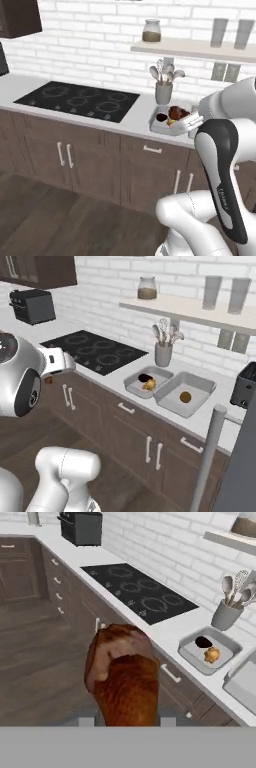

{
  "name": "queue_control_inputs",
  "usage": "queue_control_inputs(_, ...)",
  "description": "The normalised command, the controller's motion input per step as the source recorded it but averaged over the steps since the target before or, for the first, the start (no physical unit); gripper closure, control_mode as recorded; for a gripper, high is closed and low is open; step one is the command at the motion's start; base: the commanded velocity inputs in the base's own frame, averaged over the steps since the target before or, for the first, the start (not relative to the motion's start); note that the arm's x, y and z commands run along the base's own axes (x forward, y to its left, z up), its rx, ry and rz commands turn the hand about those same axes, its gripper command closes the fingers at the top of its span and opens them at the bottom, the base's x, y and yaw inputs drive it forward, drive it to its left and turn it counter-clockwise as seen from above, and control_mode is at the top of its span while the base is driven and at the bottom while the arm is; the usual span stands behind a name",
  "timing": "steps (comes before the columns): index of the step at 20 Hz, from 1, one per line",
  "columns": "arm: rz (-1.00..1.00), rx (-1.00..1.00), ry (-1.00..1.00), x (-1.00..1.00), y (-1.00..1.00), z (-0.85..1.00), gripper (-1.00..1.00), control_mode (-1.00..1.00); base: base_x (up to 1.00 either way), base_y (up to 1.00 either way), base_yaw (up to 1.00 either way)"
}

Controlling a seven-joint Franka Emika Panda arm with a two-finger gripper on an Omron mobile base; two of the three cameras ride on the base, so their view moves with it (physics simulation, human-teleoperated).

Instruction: Place one avocado and one chicken drumstick in each tupperware on the nearby counter, to pack two identical lunches.

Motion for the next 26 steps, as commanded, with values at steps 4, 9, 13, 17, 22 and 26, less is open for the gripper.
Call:
queue_control_inputs(4, 0.0, 0.0, 0.0, 0.0, 0.0, 0.0, 1.0, 1.0, 0.8, 0.18, -0.58)
queue_control_inputs(9, 0.0, 0.0, 0.0, 0.0, 0.0, 0.0, 1.0, 1.0, 0.57, 0.13, -0.59)
queue_control_inputs(13, 0.0, 0.0, 0.0, 0.0, 0.0, 0.0, 1.0, 1.0, 0.53, 0.23, -0.6)
queue_control_inputs(17, 0.0, 0.0, 0.0, 0.0, 0.0, 0.0, 1.0, 1.0, 0.56, 0.28, -0.58)
queue_control_inputs(22, 0.0, 0.0, 0.0, 0.0, 0.0, 0.0, 1.0, 1.0, 0.54, 0.63, -0.41)
queue_control_inputs(26, 0.0, 0.0, 0.0, 0.0, 0.0, 0.0, 1.0, 1.0, 0.49, 0.25, -0.15)
